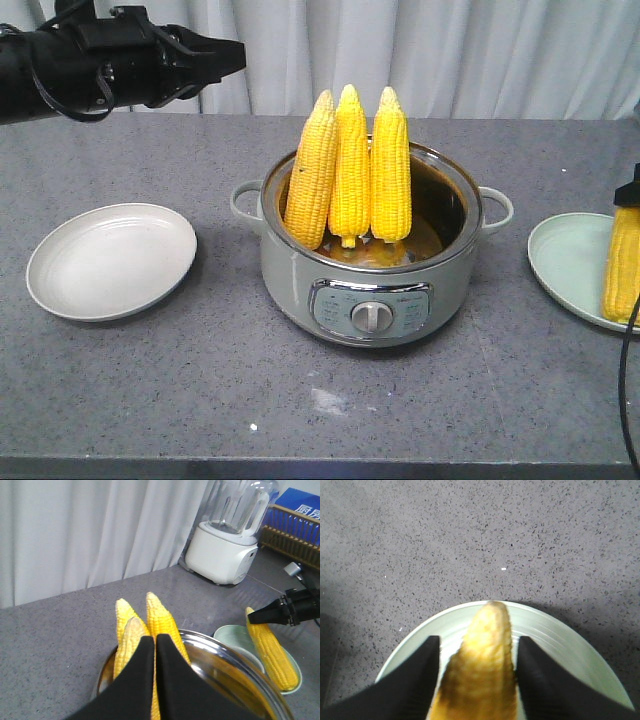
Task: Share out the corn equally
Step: 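Carry the cob to the green plate and release it, then move the left gripper over the pot to a corn cob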
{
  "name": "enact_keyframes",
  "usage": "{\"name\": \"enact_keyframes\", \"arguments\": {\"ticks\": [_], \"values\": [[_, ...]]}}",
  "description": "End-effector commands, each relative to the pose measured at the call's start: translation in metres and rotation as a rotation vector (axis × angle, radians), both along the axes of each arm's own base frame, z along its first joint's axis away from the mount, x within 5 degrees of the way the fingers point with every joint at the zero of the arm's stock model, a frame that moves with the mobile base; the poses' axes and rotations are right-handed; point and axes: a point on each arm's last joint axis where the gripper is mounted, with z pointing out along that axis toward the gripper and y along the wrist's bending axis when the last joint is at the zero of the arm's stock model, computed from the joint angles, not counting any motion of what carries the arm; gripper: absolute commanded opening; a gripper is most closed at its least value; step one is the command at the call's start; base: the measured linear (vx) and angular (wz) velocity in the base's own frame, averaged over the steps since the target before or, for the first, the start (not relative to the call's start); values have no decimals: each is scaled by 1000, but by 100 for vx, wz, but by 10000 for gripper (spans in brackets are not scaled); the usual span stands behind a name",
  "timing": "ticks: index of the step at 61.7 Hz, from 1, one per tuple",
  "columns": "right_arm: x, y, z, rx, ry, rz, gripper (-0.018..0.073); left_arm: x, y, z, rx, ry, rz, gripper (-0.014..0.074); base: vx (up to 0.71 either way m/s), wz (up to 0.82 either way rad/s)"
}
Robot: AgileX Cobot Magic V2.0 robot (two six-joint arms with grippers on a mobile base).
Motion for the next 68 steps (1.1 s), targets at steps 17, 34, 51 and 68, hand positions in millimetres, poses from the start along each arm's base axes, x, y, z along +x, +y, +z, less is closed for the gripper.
{"name": "enact_keyframes", "arguments": {"ticks": [17, 34, 51, 68], "values": [[-4, 3, 36, -3, -106, -2, 591, -6, -2, 21, -47, -44, -10, 174, 0, 0], [-11, 9, 62, 6, -182, -21, 591, -4, -1, 19, -60, -26, 7, 619, 0, 0], [-29, 24, 109, 21, -333, -16, 591, 26, -42, 7, -58, -17, -33, 708, 0, 0], [-35, 27, 118, 15, -356, -14, 591, 60, -54, 6, -50, 0, -7, 669, 0, 0]]}}
